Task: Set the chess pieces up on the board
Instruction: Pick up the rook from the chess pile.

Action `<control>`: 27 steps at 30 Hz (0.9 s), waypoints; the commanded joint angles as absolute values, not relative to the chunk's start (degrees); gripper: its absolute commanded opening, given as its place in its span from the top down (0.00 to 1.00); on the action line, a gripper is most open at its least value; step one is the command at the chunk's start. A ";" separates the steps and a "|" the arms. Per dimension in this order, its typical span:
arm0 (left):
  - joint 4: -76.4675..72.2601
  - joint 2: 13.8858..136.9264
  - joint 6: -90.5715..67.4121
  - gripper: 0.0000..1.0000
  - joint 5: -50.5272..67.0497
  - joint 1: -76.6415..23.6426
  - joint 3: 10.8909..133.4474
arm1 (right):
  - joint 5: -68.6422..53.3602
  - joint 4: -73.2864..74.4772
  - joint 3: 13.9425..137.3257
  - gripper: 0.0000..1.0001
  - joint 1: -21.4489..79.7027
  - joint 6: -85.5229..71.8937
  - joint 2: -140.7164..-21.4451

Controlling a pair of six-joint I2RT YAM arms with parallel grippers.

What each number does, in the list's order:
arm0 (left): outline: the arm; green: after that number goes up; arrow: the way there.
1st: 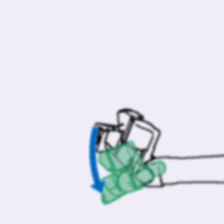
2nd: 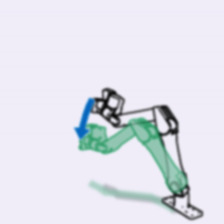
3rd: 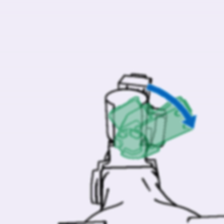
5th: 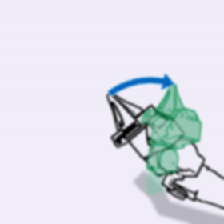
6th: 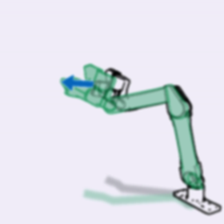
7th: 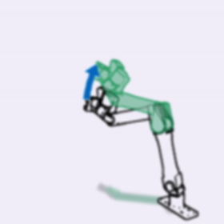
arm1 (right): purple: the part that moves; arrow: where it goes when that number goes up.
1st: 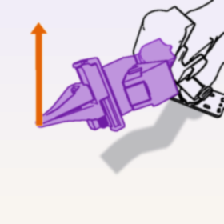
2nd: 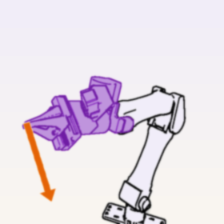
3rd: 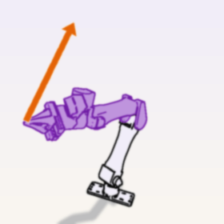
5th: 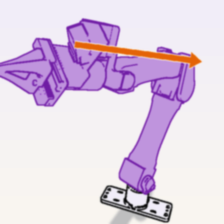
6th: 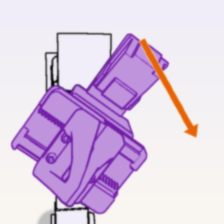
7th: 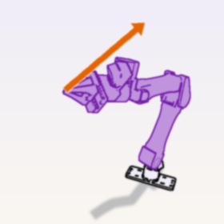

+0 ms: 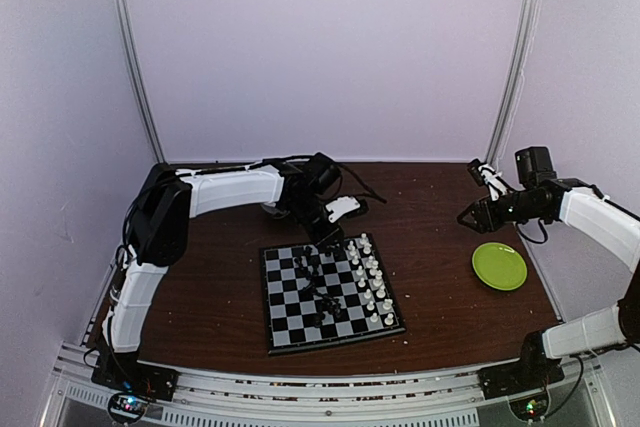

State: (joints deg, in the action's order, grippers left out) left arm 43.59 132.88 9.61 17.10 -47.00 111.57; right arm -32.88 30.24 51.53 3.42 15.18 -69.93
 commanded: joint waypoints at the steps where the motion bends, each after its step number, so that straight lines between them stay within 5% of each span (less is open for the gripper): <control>1: 44.59 134.52 10.72 0.75 16.66 -47.22 114.12 | -31.90 30.67 53.43 0.47 4.12 15.83 -70.39; 20: 44.92 130.93 9.69 0.92 17.41 -47.29 116.62 | -31.40 30.95 53.55 0.47 4.61 16.01 -71.01; 27: 46.23 132.03 9.82 0.74 16.39 -47.29 116.29 | -31.34 31.11 53.68 0.47 4.66 16.14 -70.99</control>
State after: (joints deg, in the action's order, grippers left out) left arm 45.25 133.40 9.72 16.67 -47.00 115.04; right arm -32.23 30.48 52.14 4.19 15.29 -70.85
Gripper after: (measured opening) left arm 0.232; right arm 0.529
